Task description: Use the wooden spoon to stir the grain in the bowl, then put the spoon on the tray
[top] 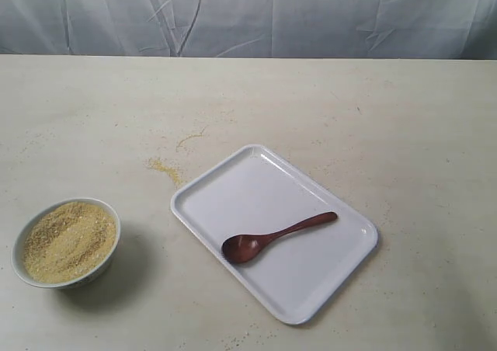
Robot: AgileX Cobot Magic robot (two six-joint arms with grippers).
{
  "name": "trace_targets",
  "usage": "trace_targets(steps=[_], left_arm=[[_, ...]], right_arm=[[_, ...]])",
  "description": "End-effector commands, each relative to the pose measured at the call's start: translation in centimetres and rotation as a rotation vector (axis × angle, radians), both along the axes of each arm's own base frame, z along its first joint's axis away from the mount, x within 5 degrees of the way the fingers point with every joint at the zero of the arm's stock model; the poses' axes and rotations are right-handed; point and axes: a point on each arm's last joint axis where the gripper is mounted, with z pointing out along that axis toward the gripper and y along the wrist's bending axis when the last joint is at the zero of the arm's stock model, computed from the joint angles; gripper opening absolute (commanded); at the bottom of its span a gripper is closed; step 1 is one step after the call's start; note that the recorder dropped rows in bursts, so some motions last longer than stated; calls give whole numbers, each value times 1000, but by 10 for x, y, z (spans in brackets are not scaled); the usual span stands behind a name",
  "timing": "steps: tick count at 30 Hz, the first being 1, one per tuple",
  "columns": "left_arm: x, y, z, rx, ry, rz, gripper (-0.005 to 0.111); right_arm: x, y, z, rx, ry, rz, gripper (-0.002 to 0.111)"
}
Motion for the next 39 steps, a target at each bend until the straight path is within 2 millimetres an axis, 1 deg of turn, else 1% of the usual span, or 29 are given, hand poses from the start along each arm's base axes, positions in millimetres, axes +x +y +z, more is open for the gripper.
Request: trace_targets(steps=[1,3,4,5,6,7,8,9,10,12,13,15,17,20,21,24,26,29,31,35,37,39], left_arm=[[-22,37,34,381,-314,345,0],[-34,58,37,544,-352,543,0],[-41,70,37,591,-338,658,0],[-47,79,34,556,-287,762,0],[-55,90,26,462,-173,892,0],[-62,97,13,399,-26,978,0],[-68,101,2,398,106,1014,0],[-72,103,-12,449,247,985,0],[-75,103,-27,554,381,901,0],[-86,98,-49,728,620,679,0],[-95,92,-58,728,756,576,0],[-109,80,-68,613,945,497,0],[-121,73,-69,543,1030,452,0],[-144,66,-57,438,1010,424,0],[-155,64,-51,401,988,424,0],[-196,61,-32,304,890,406,0],[-224,62,-20,272,798,411,0],[-260,63,-2,228,658,420,0],[-281,64,6,206,577,425,0],[-319,66,16,168,434,437,0],[-335,67,18,153,378,441,0],[-345,68,19,144,340,445,0]], right_arm=[[0,0,1,0,-18,3,0],[0,0,1,0,-18,3,0],[0,0,1,0,-18,3,0],[0,0,1,0,-18,3,0],[0,0,1,0,-18,3,0],[0,0,1,0,-18,3,0],[0,0,1,0,-18,3,0],[0,0,1,0,-18,3,0],[0,0,1,0,-18,3,0],[0,0,1,0,-18,3,0],[0,0,1,0,-18,3,0],[0,0,1,0,-18,3,0],[0,0,1,0,-18,3,0],[0,0,1,0,-18,3,0],[0,0,1,0,-18,3,0],[0,0,1,0,-18,4,0],[0,0,1,0,-18,4,0],[0,0,1,0,-18,4,0],[0,0,1,0,-18,4,0],[0,0,1,0,-18,4,0],[0,0,1,0,-18,4,0],[0,0,1,0,-18,4,0]])
